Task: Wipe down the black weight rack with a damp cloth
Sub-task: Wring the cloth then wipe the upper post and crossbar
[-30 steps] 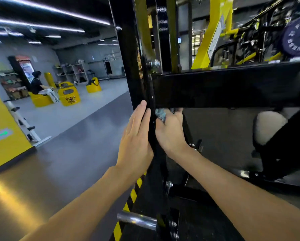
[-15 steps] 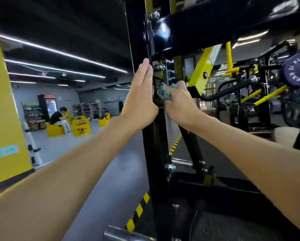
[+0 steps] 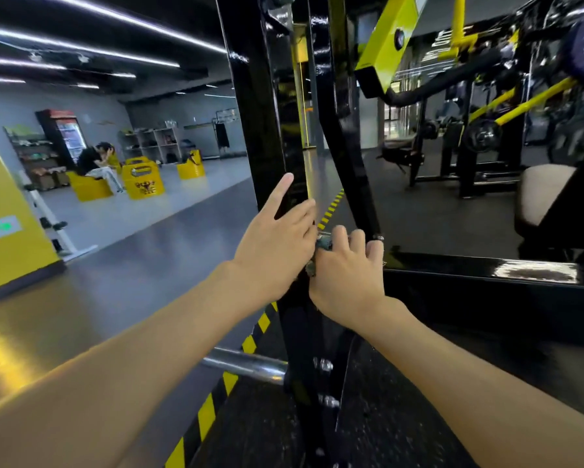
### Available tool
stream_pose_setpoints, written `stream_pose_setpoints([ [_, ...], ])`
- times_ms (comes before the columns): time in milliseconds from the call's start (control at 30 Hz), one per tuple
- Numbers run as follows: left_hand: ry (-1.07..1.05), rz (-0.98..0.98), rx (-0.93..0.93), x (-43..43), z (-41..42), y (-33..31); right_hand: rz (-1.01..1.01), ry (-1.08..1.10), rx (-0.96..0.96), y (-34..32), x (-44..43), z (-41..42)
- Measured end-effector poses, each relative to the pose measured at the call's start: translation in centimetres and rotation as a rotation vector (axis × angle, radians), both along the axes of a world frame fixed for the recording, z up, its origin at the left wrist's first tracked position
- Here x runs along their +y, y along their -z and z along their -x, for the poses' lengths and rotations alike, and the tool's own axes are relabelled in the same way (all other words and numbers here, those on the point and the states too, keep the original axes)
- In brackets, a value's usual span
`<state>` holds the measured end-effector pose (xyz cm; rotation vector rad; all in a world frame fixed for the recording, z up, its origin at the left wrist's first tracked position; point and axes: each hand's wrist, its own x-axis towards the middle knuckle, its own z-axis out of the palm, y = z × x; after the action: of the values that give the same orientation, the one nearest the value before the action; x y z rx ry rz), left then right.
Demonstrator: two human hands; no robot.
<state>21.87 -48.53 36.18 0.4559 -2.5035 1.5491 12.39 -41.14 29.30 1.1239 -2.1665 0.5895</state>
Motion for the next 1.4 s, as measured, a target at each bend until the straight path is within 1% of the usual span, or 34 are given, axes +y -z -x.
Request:
stream_pose_setpoints([
  [67, 0.001, -0.013, -0.010, 0.1, 0.2, -0.2, 0.004, 0.000, 0.001, -0.7, -0.1, 0.0],
  [133, 0.017, -0.019, 0.008, 0.3, 0.2, 0.0, -0.111, -0.012, -0.024, -1.3, 0.3, -0.3],
  [200, 0.037, -0.013, 0.041, 0.4, 0.4, 0.3, -0.203, -0.089, -0.029, -1.3, 1.3, 0.4],
  [267, 0.058, -0.017, 0.059, 0.6, 0.5, 0.9, -0.201, -0.152, 0.028, -1.0, 3.0, 0.6],
  [300, 0.067, -0.021, 0.060, 0.7, 0.5, 1.3, -0.141, -0.154, 0.075, -0.4, 3.5, 0.4],
  [333, 0.076, -0.034, 0.060, 0.7, 0.4, 2.0, -0.061, -0.152, 0.076, 0.5, 4.1, 0.1],
  [400, 0.094, -0.061, 0.045, 0.6, 0.3, 3.7, 0.109, -0.190, -0.006, 3.7, 5.0, -1.3],
  [433, 0.109, -0.069, 0.052, 0.5, 0.3, 4.4, 0.151, -0.209, -0.098, 5.3, 5.3, -2.0],
  [467, 0.123, -0.075, 0.069, 0.3, 0.3, 5.0, 0.193, -0.231, -0.258, 7.0, 5.1, -2.4],
  [500, 0.139, -0.081, 0.090, 0.2, 0.3, 5.3, 0.271, -0.253, -0.509, 8.5, 4.6, -2.4],
  [567, 0.158, -0.103, 0.127, 0.1, 0.4, 5.5, 0.515, -0.281, -1.129, 9.9, 2.8, -2.1],
  [600, 0.162, -0.114, 0.139, 0.1, 0.4, 5.5, 0.637, -0.263, -1.314, 10.2, 1.6, -1.7],
  [633, 0.161, -0.124, 0.150, 0.1, 0.4, 5.6, 0.695, -0.233, -1.366, 10.3, 0.6, -1.5],
  [700, 0.163, -0.139, 0.169, 0.1, 0.5, 6.0, 0.711, -0.210, -1.321, 10.0, -1.0, -1.6],
  [833, 0.198, -0.153, 0.233, -0.1, 0.8, 6.4, 0.599, -0.294, -1.210, 10.3, -2.7, -3.1],
  [900, 0.190, -0.171, 0.247, 0.0, 0.8, 6.6, 0.478, -0.263, -1.047, 11.2, -2.6, -3.4],
  [1033, 0.166, -0.160, 0.243, 0.5, 0.8, 6.6, 0.092, -0.225, -0.554, 12.6, -0.1, -3.1],
  [1067, 0.164, -0.167, 0.245, 0.7, 0.9, 6.7, 0.015, -0.234, -0.470, 12.8, 0.8, -2.8],
  [1133, 0.141, -0.194, 0.287, 1.4, 0.7, 7.5, -0.093, -0.265, -0.406, 13.7, 2.4, -2.2],
  [1200, 0.157, -0.302, 0.396, 2.6, 0.0, 10.0, -0.111, -0.301, -0.460, 15.5, 3.9, -1.6],
  [1233, 0.219, -0.379, 0.462, 3.1, -0.5, 11.9, -0.079, -0.283, -0.538, 16.7, 4.4, -1.3],
  [1267, 0.277, -0.488, 0.518, 3.6, -1.2, 14.0, -0.022, -0.246, -0.640, 18.0, 4.7, -1.0],
  [1300, 0.279, -0.656, 0.556, 4.0, -2.0, 16.4, 0.023, -0.199, -0.761, 19.4, 4.8, -0.6],
  [1333, 0.234, -0.871, 0.577, 4.4, -2.7, 18.6, 0.050, -0.157, -0.875, 21.0, 4.7, -0.1],
  [1367, 0.122, -1.056, 0.579, 4.2, -3.2, 21.2, 0.039, -0.119, -0.977, 22.8, 4.4, 0.5],
  [1400, 0.003, -1.186, 0.598, 3.6, -3.5, 24.2, 0.024, -0.103, -1.057, 24.7, 4.2, 1.0],
])
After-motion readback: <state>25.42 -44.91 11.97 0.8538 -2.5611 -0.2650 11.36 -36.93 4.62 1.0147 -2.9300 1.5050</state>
